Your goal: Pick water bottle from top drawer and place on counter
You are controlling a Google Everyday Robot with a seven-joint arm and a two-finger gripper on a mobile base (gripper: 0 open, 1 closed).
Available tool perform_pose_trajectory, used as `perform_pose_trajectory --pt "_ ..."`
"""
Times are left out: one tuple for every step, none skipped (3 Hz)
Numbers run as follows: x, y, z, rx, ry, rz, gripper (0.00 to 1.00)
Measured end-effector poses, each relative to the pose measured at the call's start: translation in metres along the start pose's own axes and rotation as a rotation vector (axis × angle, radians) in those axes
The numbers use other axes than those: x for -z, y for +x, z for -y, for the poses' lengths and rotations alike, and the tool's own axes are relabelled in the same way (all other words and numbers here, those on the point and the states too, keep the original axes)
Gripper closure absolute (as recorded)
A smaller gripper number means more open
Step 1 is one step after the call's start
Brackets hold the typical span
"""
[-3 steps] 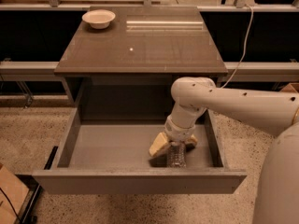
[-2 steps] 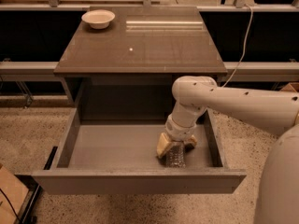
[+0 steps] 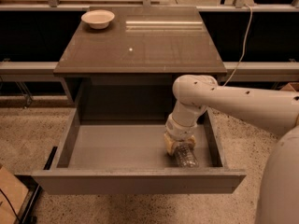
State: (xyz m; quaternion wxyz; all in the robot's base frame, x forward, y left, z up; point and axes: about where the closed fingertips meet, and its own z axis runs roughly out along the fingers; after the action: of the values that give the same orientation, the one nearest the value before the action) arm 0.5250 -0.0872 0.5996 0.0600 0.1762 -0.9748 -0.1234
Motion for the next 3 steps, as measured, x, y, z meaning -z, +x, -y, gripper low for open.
perform_pose_trajectory --pt "0.005 0.000 -0.001 0.000 0.000 0.000 1.00" --pt "0.009 0.001 -0.001 0.007 -0.002 0.008 1.00" --pt "0.075 0.007 -0.004 0.099 -0.035 0.127 1.00"
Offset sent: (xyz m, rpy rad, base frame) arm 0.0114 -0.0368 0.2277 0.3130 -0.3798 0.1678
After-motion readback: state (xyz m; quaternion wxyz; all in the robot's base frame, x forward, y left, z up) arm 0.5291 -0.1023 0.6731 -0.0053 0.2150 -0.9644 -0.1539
